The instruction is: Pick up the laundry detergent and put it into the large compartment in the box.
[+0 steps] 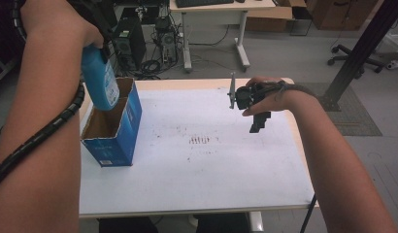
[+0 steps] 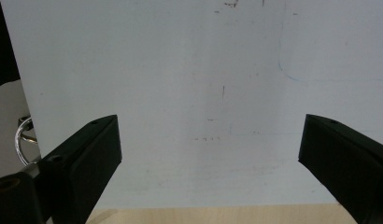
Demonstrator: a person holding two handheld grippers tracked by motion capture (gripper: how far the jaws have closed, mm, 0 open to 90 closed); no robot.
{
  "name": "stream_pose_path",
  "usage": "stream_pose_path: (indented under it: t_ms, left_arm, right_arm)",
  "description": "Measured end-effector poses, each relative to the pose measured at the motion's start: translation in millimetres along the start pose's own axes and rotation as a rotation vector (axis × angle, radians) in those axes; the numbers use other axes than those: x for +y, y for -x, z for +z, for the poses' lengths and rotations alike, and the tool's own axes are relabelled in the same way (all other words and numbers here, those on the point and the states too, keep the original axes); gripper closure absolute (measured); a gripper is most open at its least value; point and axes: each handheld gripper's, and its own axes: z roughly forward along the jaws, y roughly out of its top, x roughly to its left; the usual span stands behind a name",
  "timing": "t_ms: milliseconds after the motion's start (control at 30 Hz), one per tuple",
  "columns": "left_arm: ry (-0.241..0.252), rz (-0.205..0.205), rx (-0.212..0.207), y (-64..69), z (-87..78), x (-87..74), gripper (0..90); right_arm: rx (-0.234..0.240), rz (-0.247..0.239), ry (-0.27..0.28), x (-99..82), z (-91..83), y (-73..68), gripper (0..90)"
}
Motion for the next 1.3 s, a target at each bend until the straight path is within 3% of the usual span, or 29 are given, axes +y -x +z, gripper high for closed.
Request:
stream_pose_path:
  t_ms: [467,1067,1300]
  left_arm:
    - [-0.005,-0.029,0.004,-14.7,22.4,0.1,37.5]
    - [-0.028,-0.013,-0.01,-24.5,65.8,0.9,37.5]
    - [-0.021,-0.02,-0.009,-27.8,75.7,0.7,37.5]
  right_arm:
    - [0.0,0.002,-0.001,1.7,-0.7,-0.8,5.8]
    - [-0.002,-0.006,-0.002,6.1,-1.1,-1.8,5.8]
    - [-0.001,-0.003,-0.003,6.3,-0.4,-1.8,5.8]
